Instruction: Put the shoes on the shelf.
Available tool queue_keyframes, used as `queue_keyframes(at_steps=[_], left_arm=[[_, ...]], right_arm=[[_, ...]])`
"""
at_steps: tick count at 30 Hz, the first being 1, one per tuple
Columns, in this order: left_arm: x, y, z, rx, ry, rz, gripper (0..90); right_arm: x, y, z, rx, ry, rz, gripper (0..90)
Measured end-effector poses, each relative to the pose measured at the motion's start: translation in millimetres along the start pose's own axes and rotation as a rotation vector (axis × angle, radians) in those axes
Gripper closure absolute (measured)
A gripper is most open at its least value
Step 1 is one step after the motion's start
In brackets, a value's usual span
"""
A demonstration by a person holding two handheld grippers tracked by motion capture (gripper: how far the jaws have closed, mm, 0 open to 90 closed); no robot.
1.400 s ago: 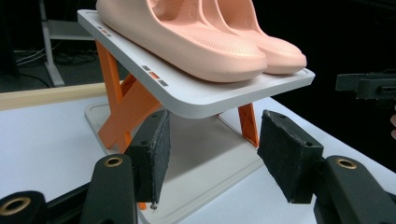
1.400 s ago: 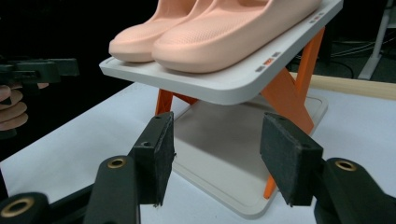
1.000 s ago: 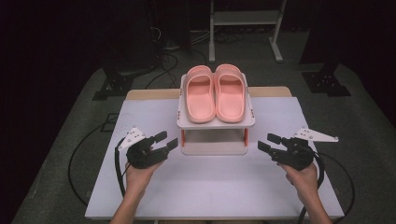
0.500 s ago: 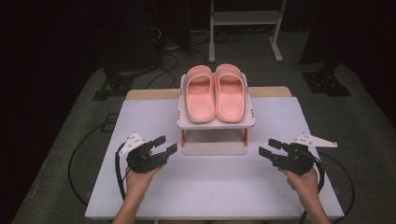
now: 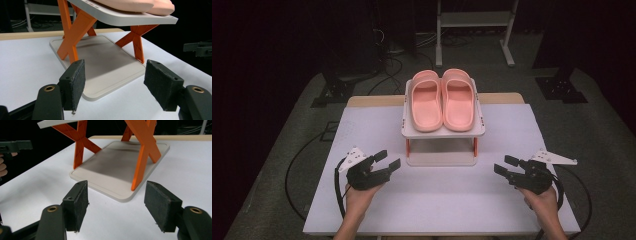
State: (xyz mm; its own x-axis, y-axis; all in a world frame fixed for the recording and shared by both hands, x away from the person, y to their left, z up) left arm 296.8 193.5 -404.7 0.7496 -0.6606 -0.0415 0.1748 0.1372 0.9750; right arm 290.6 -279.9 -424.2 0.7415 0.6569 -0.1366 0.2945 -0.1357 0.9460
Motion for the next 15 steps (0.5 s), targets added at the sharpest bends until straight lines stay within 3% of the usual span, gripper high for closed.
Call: queue_keyframes(at_steps=[15], left_arm=[[-3.6, -10.7, -2.6, -0.016, 0.016, 0.006, 26.9]], right_arm=[[-8.8, -18.2, 8.8, 0.022, -0.015, -0.021, 33.8]])
Point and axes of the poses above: each handheld gripper's, and its own axes: x roughly forward along the jaws, y roughly out of its top, z roughly to its right, the point moved 1 cm from there along x, roughly forward along the jaws, and after that the axes turned 14 degrees about z, right-handed, at the moved point
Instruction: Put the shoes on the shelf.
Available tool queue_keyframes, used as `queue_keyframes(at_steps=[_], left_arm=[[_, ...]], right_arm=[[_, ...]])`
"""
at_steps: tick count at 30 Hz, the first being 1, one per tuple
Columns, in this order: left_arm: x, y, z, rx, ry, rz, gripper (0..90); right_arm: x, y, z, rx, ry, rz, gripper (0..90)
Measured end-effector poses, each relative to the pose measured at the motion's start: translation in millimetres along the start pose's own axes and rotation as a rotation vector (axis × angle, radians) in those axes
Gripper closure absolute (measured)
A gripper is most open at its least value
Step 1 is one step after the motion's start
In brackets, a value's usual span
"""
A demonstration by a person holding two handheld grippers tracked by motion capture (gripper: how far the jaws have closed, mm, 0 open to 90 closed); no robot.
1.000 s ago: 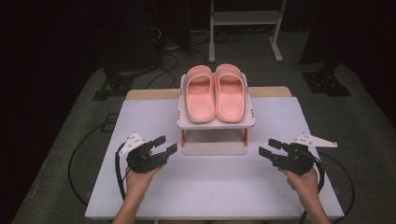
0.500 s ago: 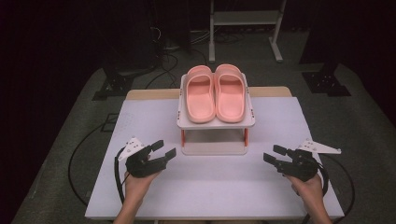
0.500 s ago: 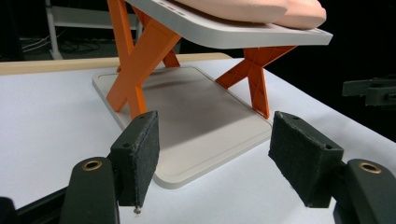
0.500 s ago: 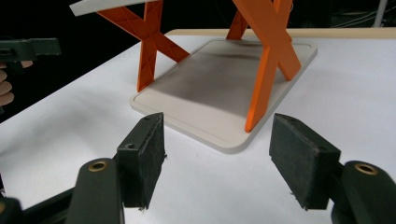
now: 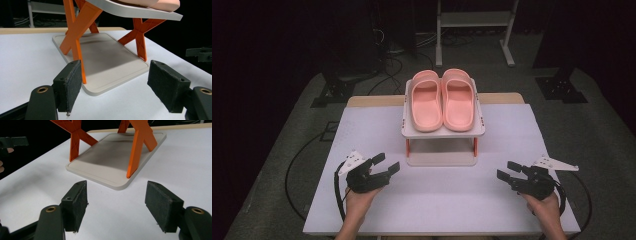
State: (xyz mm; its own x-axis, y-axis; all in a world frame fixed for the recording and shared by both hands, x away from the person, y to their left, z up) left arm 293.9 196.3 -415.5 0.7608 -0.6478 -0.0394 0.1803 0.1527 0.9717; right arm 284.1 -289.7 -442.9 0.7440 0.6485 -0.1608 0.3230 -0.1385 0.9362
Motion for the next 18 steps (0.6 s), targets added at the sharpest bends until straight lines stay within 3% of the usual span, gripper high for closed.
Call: queue_keyframes(at_steps=[18], left_arm=[[-10.5, -14.9, -3.4, -0.006, 0.019, -0.006, 19.3]], right_arm=[[-7.7, -19.7, 4.8, 0.002, -0.016, -0.030, 30.9]])
Point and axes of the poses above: each handheld gripper's, and its own axes: x roughly forward along the jaws, y roughly out of its top, z roughly to its right, the point moved 1 cm from there along x, roughly forward along the jaws, and after that the axes turned 14 degrees about z, right-handed, at the moved point
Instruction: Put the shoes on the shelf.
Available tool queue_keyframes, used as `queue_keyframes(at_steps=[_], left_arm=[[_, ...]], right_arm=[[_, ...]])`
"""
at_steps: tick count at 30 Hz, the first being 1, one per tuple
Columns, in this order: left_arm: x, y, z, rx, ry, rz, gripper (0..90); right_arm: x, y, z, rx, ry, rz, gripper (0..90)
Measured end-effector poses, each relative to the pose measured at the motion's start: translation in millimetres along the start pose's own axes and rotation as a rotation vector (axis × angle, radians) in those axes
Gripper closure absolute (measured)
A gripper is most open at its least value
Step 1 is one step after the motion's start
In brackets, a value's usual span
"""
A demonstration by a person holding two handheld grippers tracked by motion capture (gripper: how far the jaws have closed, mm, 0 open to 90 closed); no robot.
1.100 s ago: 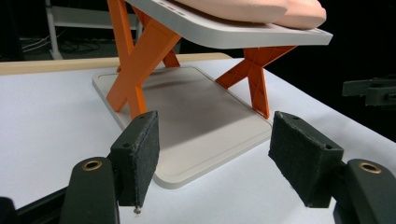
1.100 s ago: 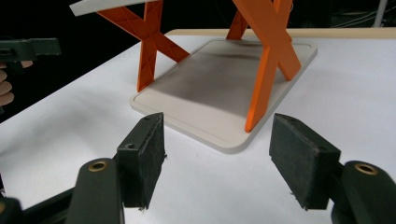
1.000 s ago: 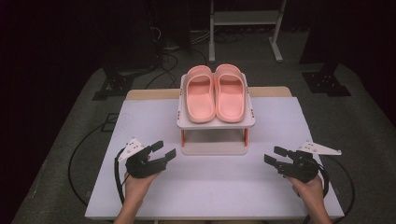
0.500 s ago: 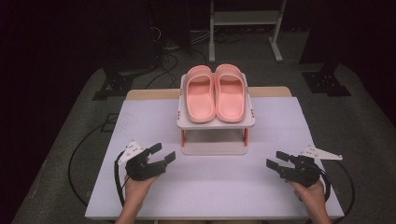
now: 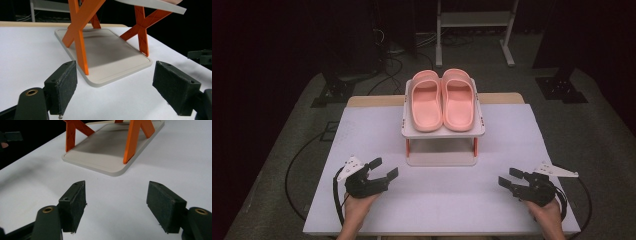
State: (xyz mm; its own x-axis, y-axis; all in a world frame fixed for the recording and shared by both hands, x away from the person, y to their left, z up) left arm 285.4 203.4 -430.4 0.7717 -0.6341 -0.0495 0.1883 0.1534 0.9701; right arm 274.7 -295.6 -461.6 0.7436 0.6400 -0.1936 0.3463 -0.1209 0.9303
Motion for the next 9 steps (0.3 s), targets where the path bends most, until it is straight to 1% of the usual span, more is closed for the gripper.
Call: queue_keyframes(at_steps=[2, 3, 4, 5, 6, 7, 8, 9], left_arm=[[-2.2, -3.9, -0.3, -0.012, -0.004, 0.001, 18.3], [-3.4, -6.8, 0.3, -0.021, -0.002, 0.010, 17.1], [-4.5, -10.1, 1.0, -0.024, -0.001, 0.017, 16.4], [-5.3, -13.4, 1.7, -0.025, -0.003, 0.021, 16.4], [-5.7, -16.3, 2.6, -0.025, -0.006, 0.018, 15.8], [-6.0, -18.5, 3.4, -0.018, -0.011, 0.004, 15.8], [-6.0, -20.5, 4.8, -0.011, -0.010, -0.005, 13.8], [-6.6, -22.2, 5.4, 0.003, -0.014, -0.011, 13.8]], right_arm=[[-1.5, -3.3, 0.3, -0.002, -0.004, -0.004, 30.3], [-2.4, -4.7, 0.6, -0.002, -0.010, -0.005, 29.0], [-4.9, -7.7, 1.4, 0.001, -0.020, 0.001, 28.7], [-4.9, -7.7, 1.4, 0.001, -0.020, 0.001, 28.7], [-7.7, -11.0, 2.0, 0.009, -0.025, 0.009, 27.9], [-7.7, -11.0, 2.0, 0.009, -0.025, 0.009, 27.9], [-10.0, -14.4, 1.4, 0.015, -0.026, 0.016, 27.5], [-10.0, -14.4, 1.4, 0.015, -0.026, 0.016, 27.5]])
Point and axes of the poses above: each handheld gripper's, and its own axes: x roughly forward along the jaws, y roughly out of its top, z roughly to its right, the point moved 1 cm from there along x, roughly forward along the jaws, and after that the axes turned 14 degrees about z, right-handed, at the moved point
